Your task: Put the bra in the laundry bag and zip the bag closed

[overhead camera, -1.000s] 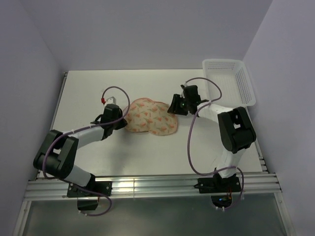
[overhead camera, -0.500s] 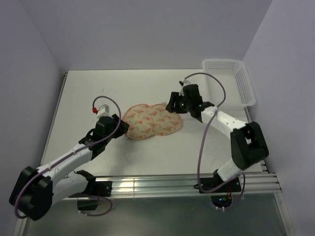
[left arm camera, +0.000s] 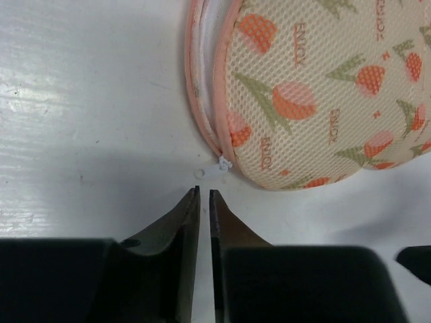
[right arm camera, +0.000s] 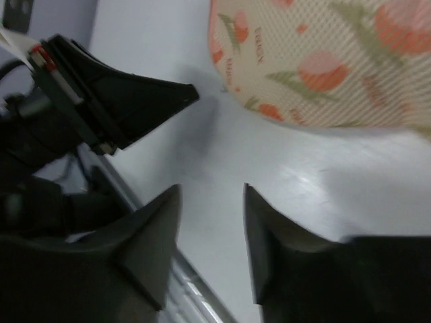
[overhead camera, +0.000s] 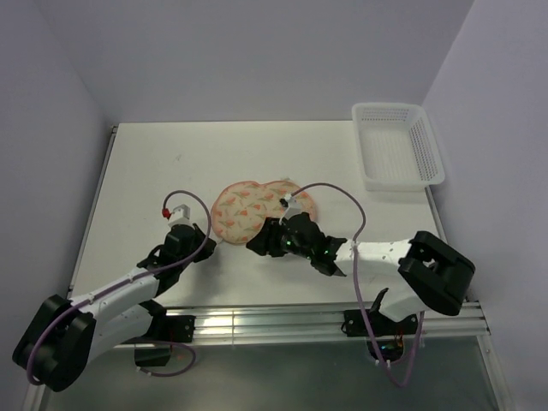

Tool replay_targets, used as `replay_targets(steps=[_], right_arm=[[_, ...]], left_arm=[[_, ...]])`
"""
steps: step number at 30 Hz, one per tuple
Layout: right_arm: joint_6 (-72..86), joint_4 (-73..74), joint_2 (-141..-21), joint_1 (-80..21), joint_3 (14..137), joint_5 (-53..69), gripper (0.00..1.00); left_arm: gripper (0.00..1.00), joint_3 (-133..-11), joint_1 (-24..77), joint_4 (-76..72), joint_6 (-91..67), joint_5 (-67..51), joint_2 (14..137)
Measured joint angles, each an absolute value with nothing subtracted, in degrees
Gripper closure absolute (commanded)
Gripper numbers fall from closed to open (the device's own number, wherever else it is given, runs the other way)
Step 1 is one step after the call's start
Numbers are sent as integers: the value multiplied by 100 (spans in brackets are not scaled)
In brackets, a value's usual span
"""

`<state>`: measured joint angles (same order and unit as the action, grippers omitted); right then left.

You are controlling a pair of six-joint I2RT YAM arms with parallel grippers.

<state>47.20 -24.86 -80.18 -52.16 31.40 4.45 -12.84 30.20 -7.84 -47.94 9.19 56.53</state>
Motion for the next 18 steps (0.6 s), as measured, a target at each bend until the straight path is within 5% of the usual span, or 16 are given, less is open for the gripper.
replay_targets(steps=[3, 18], right_arm=[[5262, -2989, -8401, -5487, 3129, 95, 27], [7247, -4200, -9968, -5564, 3083, -860, 45]], left_arm=[[78, -1391, 3020, -858, -4709, 989, 5824], [78, -1433, 3020, -856, -4683, 1044, 5581]])
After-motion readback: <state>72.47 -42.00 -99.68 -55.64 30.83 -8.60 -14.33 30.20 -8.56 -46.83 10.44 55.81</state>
